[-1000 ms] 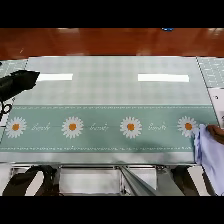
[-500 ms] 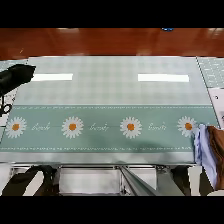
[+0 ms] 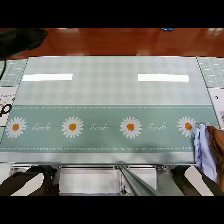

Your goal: Fold the shirts.

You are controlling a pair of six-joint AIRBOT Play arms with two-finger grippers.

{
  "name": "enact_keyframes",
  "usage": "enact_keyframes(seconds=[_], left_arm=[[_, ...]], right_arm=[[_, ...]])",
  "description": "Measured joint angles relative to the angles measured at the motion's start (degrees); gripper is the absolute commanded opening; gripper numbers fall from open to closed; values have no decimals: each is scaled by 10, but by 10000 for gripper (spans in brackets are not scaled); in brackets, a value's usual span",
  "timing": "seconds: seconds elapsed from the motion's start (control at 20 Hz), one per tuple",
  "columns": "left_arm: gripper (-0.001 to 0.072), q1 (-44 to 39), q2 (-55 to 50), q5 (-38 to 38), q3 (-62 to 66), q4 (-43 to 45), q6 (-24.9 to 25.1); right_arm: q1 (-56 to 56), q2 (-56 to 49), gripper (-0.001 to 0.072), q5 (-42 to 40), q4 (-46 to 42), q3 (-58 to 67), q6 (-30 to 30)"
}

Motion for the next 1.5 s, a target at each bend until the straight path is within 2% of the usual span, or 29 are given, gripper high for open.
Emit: enact_keyframes(seconds=[0.1,0.25,0.35,0.5,0.8,1.5], left_arm=[[19,-40,-65,-66,72,59,-60],[19,-95,-122,-167,97,177,-138],[20,-123,-138,-208,75,249,-188],[20,-141,-149,-233,51,313,-230],[20,-151,-155,-264,38,351,-236],[20,-154,-155,-282,37,357,-230]], right_arm=[[188,-44,28,-59,-78,5,10],[387,-139,28,-50,-218,8,29],[455,-203,28,-14,-290,9,49],[502,-263,29,23,-341,10,67],[526,-296,29,41,-387,10,80],[530,-301,29,48,-397,10,82]])
